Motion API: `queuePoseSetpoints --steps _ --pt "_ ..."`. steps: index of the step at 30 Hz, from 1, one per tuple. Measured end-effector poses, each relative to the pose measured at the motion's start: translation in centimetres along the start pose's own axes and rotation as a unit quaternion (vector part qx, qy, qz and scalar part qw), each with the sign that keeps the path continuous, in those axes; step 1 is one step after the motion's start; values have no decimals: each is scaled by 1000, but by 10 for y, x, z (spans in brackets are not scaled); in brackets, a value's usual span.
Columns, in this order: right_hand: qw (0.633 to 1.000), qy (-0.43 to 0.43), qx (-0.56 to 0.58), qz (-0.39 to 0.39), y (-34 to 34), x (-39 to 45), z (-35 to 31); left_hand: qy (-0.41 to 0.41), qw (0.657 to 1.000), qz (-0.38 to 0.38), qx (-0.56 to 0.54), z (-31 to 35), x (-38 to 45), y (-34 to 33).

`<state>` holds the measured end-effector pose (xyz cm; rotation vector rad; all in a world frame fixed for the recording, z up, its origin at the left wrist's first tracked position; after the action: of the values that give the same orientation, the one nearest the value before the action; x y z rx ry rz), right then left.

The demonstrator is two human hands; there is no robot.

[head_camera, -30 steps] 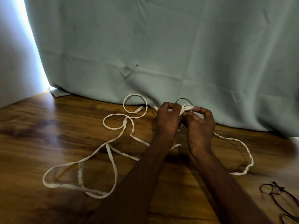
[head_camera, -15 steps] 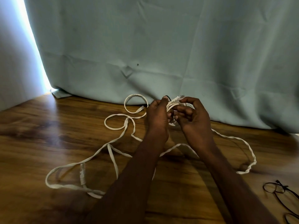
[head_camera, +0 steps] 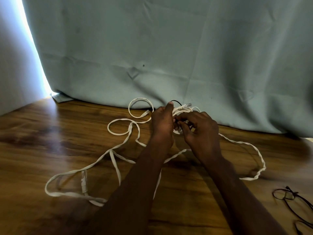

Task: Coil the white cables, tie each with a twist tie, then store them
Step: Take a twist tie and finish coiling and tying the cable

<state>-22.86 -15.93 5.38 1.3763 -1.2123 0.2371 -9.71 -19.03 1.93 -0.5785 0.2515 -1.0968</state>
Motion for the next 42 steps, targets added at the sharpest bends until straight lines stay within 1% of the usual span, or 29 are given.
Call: queuePoseSetpoints --steps 3,6,10,14,18,21,24,25,28,30,32,34,37,40,42 --pt "1000 20 -5 8 1 -2 0 5 1000 3 -2 2 -2 0" --pt "1000 27 -15 0 -2 -3 1 15 1000 6 11 2 -1 2" --pt "1000 22 -12 -9 -5 -4 4 69 997 18 -2 -1 0 6" --pt "999 24 -6 -44 -7 -2 4 174 984 -30 -26 -9 -1 10" --pt "995 13 20 -102 -12 1 7 193 980 -48 -11 -6 -3 12" --pt "995 -9 20 -100 -10 1 8 207 975 -85 -14 -8 -2 9" --pt "996 -20 47 -73 -6 0 7 194 978 -74 -4 -9 0 6" --pt "997 -23 56 -57 -4 0 6 177 982 -62 12 -8 0 6" --pt "997 -40 56 -15 -1 0 3 86 991 -39 97 -4 2 7" --pt "998 -48 44 -3 0 1 1 40 986 -46 153 -2 2 5" --pt "998 -51 37 0 1 2 -1 20 982 -47 183 -1 1 3" --pt "998 -61 33 6 1 2 2 14 976 -57 211 -2 2 1" --pt "993 -99 53 22 3 0 10 15 975 -70 212 -5 3 -1" --pt "983 -147 107 31 4 -1 20 27 980 -70 185 -8 1 -6" --pt "981 -160 110 29 4 -2 23 48 985 -71 147 -8 -2 -10"
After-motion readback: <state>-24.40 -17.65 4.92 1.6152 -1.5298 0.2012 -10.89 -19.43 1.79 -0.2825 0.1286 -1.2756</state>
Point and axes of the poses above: each hand's wrist, its own x-axis towards the middle knuckle, its own y-axis out of the back of the hand, z = x × y, the point moved 5 cm from there along x, towards the middle knuckle, and after that the axes turned 9 degrees about -z, right-handed, at the moved point
